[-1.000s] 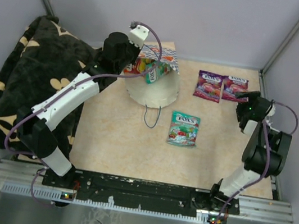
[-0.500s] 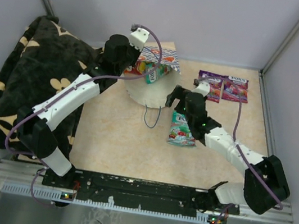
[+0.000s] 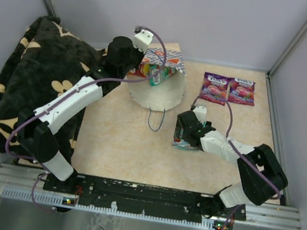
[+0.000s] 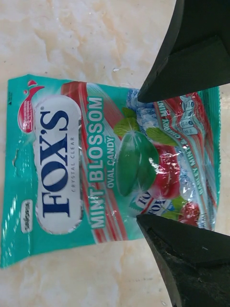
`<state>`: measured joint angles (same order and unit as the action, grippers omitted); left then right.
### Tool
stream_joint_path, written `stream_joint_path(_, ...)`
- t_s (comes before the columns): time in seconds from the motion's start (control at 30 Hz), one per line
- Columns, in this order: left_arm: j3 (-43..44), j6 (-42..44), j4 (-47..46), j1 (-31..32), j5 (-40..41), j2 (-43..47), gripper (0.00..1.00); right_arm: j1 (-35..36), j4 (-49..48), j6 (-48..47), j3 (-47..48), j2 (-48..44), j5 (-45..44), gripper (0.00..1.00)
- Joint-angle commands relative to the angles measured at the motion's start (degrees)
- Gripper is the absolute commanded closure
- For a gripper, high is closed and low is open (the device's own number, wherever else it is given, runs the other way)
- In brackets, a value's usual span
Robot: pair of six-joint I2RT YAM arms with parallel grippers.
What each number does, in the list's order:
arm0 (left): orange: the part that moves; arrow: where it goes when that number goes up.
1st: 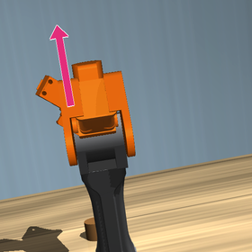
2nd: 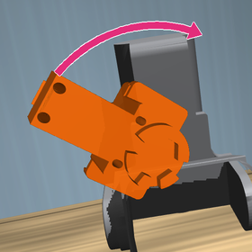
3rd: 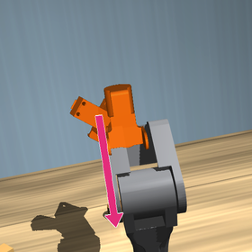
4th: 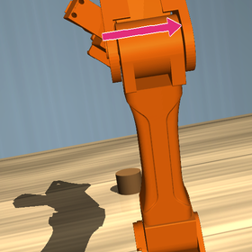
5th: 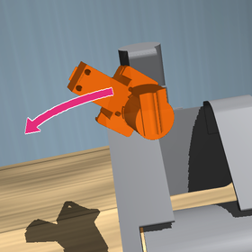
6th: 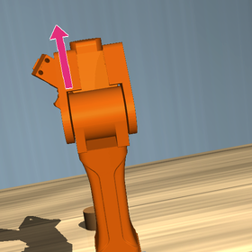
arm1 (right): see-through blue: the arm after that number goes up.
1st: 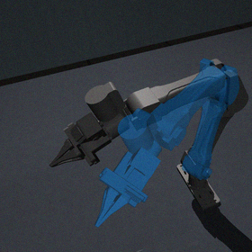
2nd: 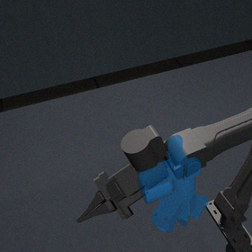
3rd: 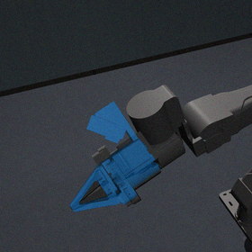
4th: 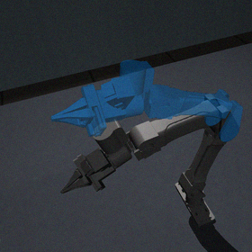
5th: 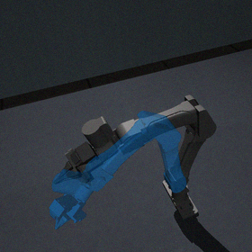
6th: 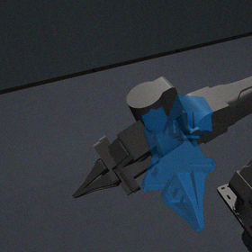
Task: Take the snacks out of the paper bag
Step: Move the snack to the center of the board.
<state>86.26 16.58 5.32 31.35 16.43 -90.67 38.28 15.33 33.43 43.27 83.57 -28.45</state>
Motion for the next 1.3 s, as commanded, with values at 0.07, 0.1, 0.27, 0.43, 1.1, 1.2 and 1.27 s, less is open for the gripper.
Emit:
stream_joint_path(0.07, 0.6, 1.0, -1.4, -0.2, 0.8, 1.0, 0.95, -7.4, 4.3, -1.2, -0.9, 0.9, 2.6, 0.01)
stream_joint_path(0.1, 0.7, 1.1, -1.5, -0.1, 0.8, 1.0, 0.95, -8.9, 5.1, -1.7, -0.8, 0.4, 2.6, 0.01)
stream_joint_path(0.27, 1.8, 1.7, -1.9, -0.1, 0.5, 0.5, 0.94, -20.3, 7.5, -4.8, 0.5, -2.2, 9.4, 0.01)
stream_joint_path(0.43, 4.0, 2.0, -1.9, -0.2, -0.8, -1.3, 0.94, -29.7, 12.1, -11.2, 7.6, 1.2, 9.5, 0.01)
stream_joint_path(1.1, 6.4, 2.8, -1.3, -0.2, -1.2, -3.1, 0.94, -43.0, 6.4, 2.3, 12.9, -1.3, 22.3, 0.01)
stream_joint_path(1.2, 6.4, 1.9, -1.6, -0.2, -1.6, -3.3, 0.94, -40.3, 1.1, 12.7, 4.3, -7.1, 30.7, 0.01)
stream_joint_path(1.27, 6.5, 1.4, -1.6, -0.2, -2.0, -3.4, 0.94, -37.1, -4.4, 18.0, -0.4, -10.2, 31.5, 0.01)
